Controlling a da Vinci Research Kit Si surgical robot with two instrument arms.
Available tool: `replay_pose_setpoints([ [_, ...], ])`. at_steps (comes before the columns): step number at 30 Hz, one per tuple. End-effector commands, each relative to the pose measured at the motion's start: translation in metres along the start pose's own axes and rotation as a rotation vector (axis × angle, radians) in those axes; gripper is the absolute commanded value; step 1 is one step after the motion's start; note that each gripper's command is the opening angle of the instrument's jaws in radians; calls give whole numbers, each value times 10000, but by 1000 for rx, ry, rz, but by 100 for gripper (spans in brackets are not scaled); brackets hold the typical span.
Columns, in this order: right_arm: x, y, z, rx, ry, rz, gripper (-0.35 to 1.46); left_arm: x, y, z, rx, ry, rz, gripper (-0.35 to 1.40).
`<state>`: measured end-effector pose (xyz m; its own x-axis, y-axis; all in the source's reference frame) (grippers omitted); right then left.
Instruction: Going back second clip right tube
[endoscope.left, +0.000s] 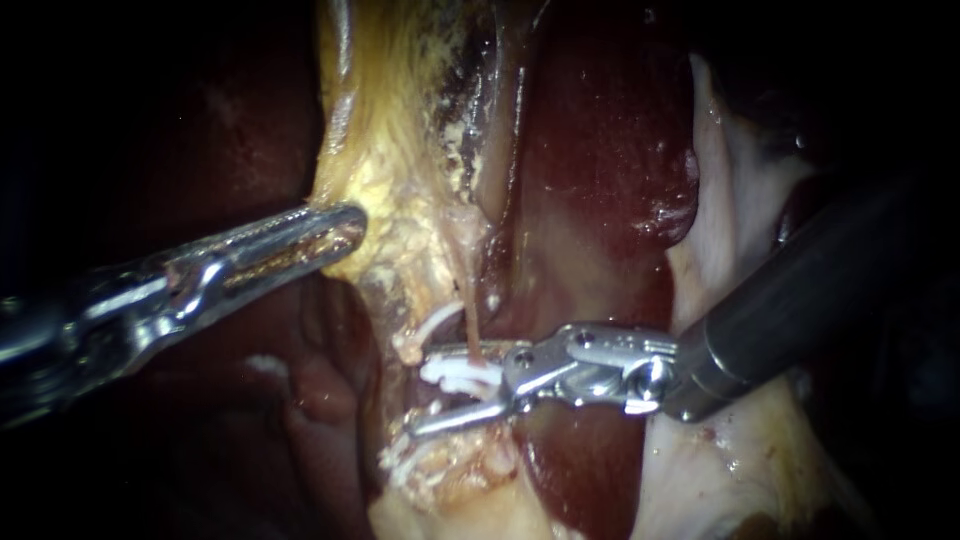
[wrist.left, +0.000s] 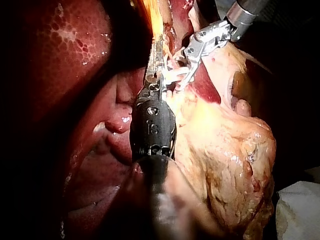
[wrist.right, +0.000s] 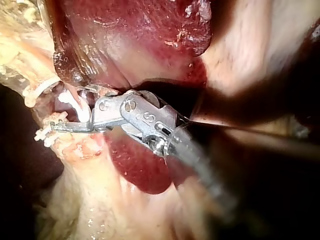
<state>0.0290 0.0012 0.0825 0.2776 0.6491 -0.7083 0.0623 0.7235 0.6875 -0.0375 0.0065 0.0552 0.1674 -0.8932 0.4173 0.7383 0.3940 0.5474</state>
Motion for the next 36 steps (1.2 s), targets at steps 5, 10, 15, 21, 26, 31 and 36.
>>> replay_pose_setpoints([
  [5,18,-3,-39,9,2,-94,60,-1,1,-1,-3,0,0,-35],
  [10,28,-15,-69,26,0,-183,60,-1,1,-1,-3,0,0,-35],
  [15,45,-23,-96,38,1,-284,60,-1,2,-1,-3,0,0,-35],
  [21,73,-33,-117,31,4,-378,60,-1,2,-1,-2,0,0,-35],
  [26,90,-41,-123,29,6,-417,60,0,3,0,-3,0,0,-35],
  [31,93,-44,-127,28,6,-421,60,9,10,14,-5,-5,11,-35],
  [36,92,-44,-130,30,6,-421,60,29,22,45,1,13,22,-35],
])
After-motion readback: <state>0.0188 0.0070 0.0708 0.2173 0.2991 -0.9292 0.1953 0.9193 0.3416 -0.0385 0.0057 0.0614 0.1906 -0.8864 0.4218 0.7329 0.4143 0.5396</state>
